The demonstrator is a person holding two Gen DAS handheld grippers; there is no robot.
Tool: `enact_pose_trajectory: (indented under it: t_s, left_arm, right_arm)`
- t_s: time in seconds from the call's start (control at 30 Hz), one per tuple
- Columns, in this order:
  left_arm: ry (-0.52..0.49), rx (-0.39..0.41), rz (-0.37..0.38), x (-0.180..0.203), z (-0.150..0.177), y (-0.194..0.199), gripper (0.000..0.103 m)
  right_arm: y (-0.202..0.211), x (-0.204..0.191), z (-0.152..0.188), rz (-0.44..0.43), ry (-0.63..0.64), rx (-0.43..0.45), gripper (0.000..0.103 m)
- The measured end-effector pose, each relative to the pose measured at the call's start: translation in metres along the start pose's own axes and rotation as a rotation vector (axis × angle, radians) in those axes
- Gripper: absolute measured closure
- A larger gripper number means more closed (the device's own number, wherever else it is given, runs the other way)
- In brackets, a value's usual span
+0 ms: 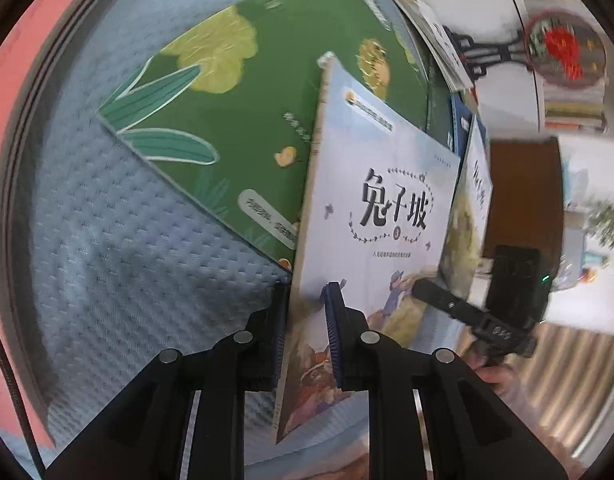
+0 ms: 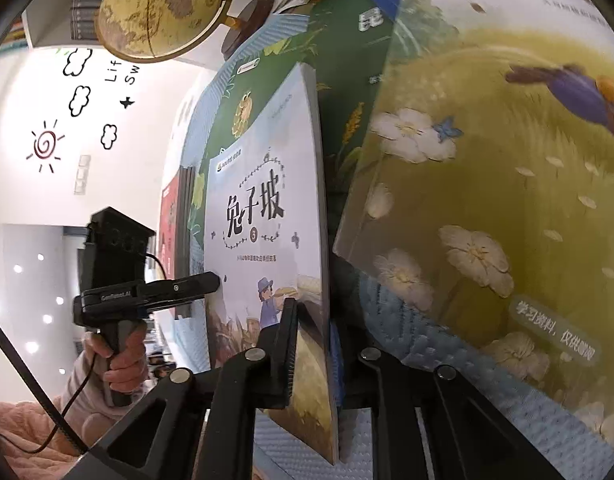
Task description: Organize books
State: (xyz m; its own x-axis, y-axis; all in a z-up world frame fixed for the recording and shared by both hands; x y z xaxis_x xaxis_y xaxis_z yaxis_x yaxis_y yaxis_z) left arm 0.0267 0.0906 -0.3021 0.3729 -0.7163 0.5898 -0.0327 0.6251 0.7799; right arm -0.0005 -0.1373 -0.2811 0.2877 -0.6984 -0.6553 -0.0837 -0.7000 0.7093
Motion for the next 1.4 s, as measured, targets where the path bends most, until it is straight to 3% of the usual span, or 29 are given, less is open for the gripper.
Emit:
enact_pose_trajectory:
  t_s: [0.1, 0.2, 0.33, 0.83, 1.4]
  left_arm:
    - [-0.042, 0.006, -0.055, 0.005, 0.005, 0.003, 0.087]
    - [-0.043, 0.009, -0.032, 0.01, 0.009, 0.012, 0.087]
    - [-0.092, 0.024, -0.07, 0.017, 0.016, 0.017, 0.087]
    - [-0.198, 0.084, -0.026, 0.051, 0.024, 0.057, 0.087]
    - [-0.258, 0.146, 0.005, 0.057, 0.017, 0.1, 0.087]
  right_arm:
    - [0.003, -0.008, 0.001, 0.016, 0.022, 0.01, 0.089]
    - [0.008, -0.024, 0.003, 0.018, 0.06, 0.036, 0.09]
    - [0.009, -0.044, 0.005, 0.021, 0.101, 0.047, 0.091]
    - [0.027, -0.075, 0.011, 0.051, 0.179, 0.105, 0.091]
    - [0.038, -0.119, -0.018, 0.074, 0.246, 0.192, 0.091]
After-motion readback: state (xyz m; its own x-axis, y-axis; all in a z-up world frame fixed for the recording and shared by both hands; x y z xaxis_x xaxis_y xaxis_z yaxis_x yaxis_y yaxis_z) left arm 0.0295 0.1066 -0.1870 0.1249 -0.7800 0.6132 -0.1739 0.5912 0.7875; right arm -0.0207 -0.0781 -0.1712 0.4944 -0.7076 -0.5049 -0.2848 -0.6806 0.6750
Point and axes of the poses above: each gripper's, at about its wrist camera, not at the fingertips, and y roughly against the way its jaws point, x to its right, z to its underside, the point moved 7 cm from there along -y, roughly the way its jaws point, and after that the axes turned 10 degrees about y, right-handed, at the moved point
